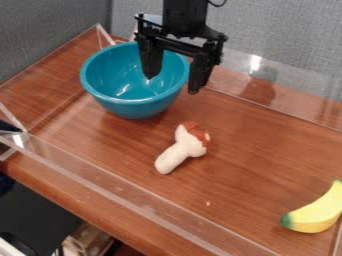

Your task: Put the mushroom in the blue bowl

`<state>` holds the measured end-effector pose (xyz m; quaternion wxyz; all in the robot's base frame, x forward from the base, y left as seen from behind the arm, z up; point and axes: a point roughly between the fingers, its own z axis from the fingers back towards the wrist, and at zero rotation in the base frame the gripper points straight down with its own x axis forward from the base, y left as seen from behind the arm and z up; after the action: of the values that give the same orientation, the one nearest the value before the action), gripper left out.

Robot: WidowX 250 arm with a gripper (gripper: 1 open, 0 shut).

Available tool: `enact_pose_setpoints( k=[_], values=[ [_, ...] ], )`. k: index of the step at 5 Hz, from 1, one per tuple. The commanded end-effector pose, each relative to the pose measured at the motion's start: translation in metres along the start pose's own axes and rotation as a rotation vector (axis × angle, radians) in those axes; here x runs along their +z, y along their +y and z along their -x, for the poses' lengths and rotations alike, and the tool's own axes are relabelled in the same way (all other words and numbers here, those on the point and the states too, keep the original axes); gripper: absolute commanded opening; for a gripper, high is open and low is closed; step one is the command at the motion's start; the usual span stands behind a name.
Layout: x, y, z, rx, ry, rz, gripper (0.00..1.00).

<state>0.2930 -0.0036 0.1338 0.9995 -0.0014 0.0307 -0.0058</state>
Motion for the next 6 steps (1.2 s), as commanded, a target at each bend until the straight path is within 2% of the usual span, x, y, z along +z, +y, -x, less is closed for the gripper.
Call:
enact_pose_setpoints(
  k=[1, 2, 3, 5, 6],
  values=[
    [-0.008, -0.001, 0.0, -0.006, 0.008, -0.002, 1.0],
    [-0.024, -0.01, 0.006, -0.08, -0.01, -0.023, 1.0],
    [-0.034, -0.015, 0.009, -0.218, -0.046, -0.043, 1.0],
    [-0.065, -0.014, 0.001, -0.312, -0.071, -0.039, 1.0],
    [-0.084, -0.014, -0.003, -0.326, -0.073, -0.032, 1.0]
  ],
)
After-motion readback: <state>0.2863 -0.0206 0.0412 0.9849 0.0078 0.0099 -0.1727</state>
